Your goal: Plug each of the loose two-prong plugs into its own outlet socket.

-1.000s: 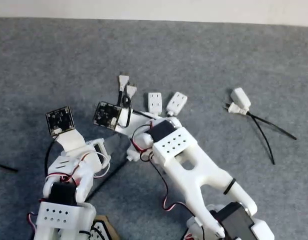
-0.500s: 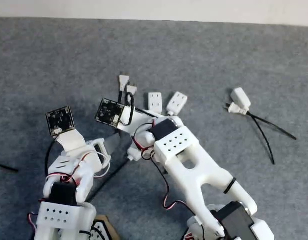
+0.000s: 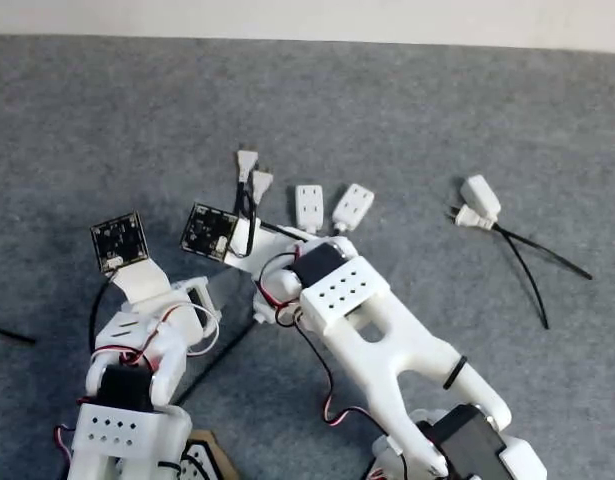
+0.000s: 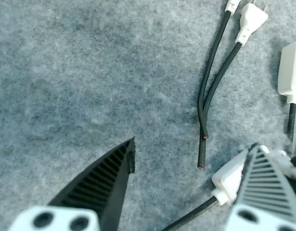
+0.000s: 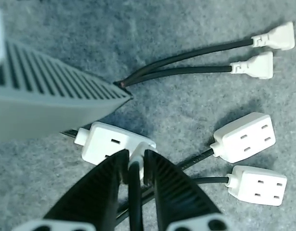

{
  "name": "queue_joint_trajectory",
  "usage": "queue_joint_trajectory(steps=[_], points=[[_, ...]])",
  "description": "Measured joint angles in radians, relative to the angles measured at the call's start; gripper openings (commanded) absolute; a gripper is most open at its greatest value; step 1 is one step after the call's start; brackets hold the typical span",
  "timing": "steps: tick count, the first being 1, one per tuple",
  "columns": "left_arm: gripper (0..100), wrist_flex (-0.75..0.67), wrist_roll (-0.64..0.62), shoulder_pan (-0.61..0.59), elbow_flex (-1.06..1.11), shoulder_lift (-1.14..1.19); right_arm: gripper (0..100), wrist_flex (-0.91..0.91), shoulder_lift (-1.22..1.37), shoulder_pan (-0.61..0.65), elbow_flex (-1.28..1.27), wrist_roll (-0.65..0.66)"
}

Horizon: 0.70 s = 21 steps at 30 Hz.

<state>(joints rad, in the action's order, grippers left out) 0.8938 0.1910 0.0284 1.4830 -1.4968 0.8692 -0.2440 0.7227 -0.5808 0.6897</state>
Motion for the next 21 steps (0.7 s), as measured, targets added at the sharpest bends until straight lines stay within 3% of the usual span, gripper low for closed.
queue_joint_trajectory(steps=[21], points=[[35,0.0,0.0,0.0,0.0,0.0,0.6,-0.034,-0.002,-0.046,-0.034,-0.003]])
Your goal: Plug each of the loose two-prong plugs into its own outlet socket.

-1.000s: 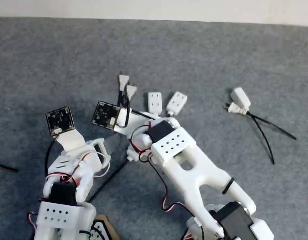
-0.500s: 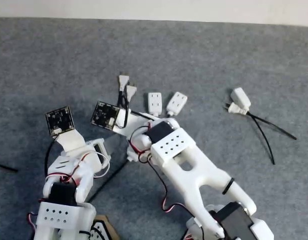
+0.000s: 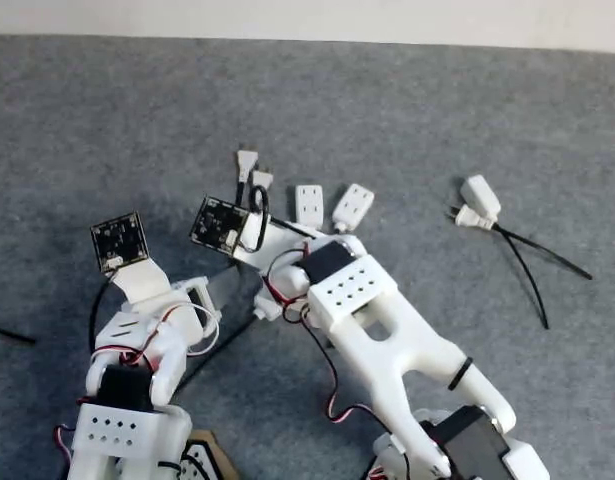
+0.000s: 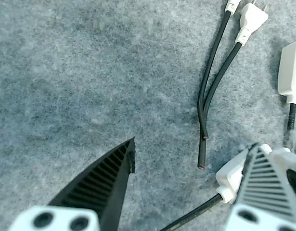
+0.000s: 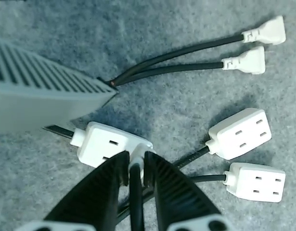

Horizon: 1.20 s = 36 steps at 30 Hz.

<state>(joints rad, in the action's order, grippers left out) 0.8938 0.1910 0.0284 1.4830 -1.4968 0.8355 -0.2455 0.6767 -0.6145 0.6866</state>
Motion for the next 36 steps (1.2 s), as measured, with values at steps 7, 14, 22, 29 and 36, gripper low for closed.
queue_joint_trajectory(steps=[7,14,22,29,36], points=[[35,0.0,0.0,0.0,0.0,0.0,0.6,-0.066,-0.006,-0.063,-0.066,0.0],[35,0.0,0.0,0.0,0.0,0.0,0.6,-0.064,0.003,-0.072,-0.106,-0.018],[35,0.0,0.0,0.0,0.0,0.0,0.6,0.066,-0.005,-0.021,-0.011,-0.121],[35,0.0,0.0,0.0,0.0,0.0,0.6,0.238,-0.278,-0.098,0.172,-0.4],[35,0.0,0.0,0.0,0.0,0.0,0.6,0.074,-0.407,-0.376,-0.164,-0.428]])
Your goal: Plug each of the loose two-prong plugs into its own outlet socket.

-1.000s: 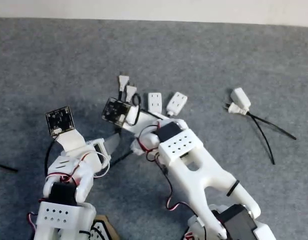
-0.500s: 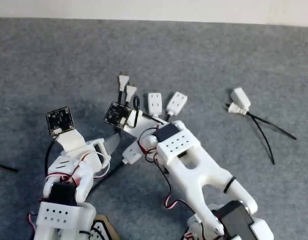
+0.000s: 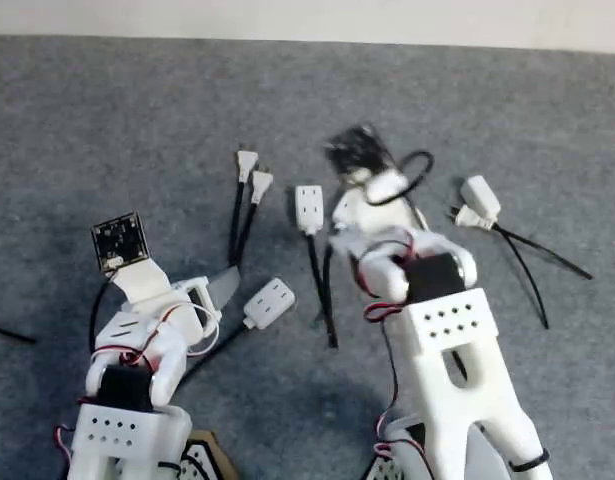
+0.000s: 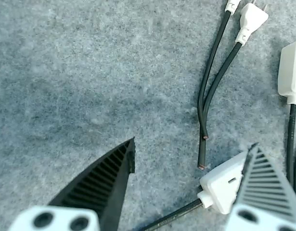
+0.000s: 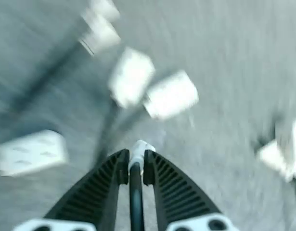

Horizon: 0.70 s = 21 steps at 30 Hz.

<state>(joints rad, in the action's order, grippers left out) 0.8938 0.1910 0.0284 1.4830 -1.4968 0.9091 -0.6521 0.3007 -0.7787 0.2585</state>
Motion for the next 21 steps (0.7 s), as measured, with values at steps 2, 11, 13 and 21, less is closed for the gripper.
queue_joint_trajectory(steps=[2,11,13,21], points=[[35,0.0,0.0,0.0,0.0,0.0,0.7,-0.147,0.025,-0.035,-0.163,-0.018],[35,0.0,0.0,0.0,0.0,0.0,28.2,-0.238,0.112,-0.15,-0.313,-0.072],[35,0.0,0.0,0.0,0.0,0.0,32.3,-0.17,0.095,-0.203,-0.305,-0.04],[35,0.0,0.0,0.021,0.0,0.0,32.4,-0.009,0.074,-0.253,-0.216,0.124]])
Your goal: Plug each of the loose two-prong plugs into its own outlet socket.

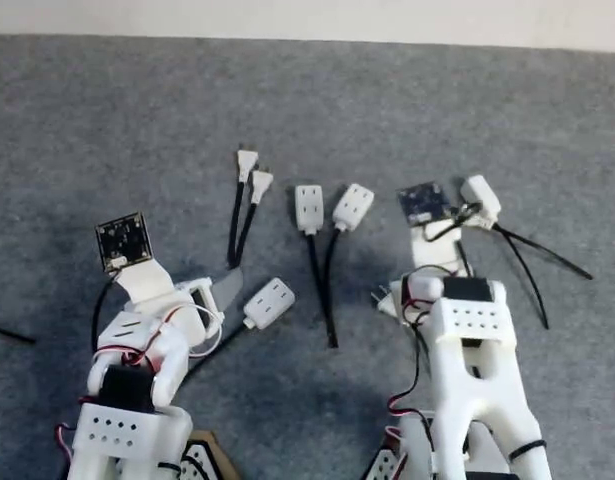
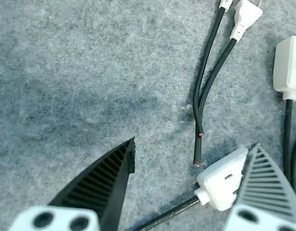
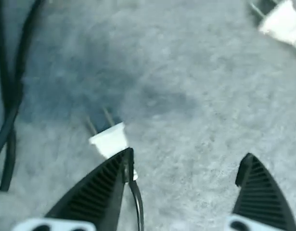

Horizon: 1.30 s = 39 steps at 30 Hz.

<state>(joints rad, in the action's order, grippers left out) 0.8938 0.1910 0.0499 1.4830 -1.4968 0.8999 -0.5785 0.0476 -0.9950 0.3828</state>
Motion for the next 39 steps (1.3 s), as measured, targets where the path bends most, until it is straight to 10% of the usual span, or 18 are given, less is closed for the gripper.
queue_joint_trajectory(steps=[12,21,39], points=[[35,0.0,0.0,-0.003,0.0,0.0,31.7,0.186,0.305,0.157,0.16,0.163],[35,0.0,0.0,-0.003,0.0,0.0,1.0,0.083,0.417,0.157,0.17,0.164],[35,0.0,0.0,-0.003,0.0,0.0,17.6,0.146,0.436,0.157,0.189,0.236]])
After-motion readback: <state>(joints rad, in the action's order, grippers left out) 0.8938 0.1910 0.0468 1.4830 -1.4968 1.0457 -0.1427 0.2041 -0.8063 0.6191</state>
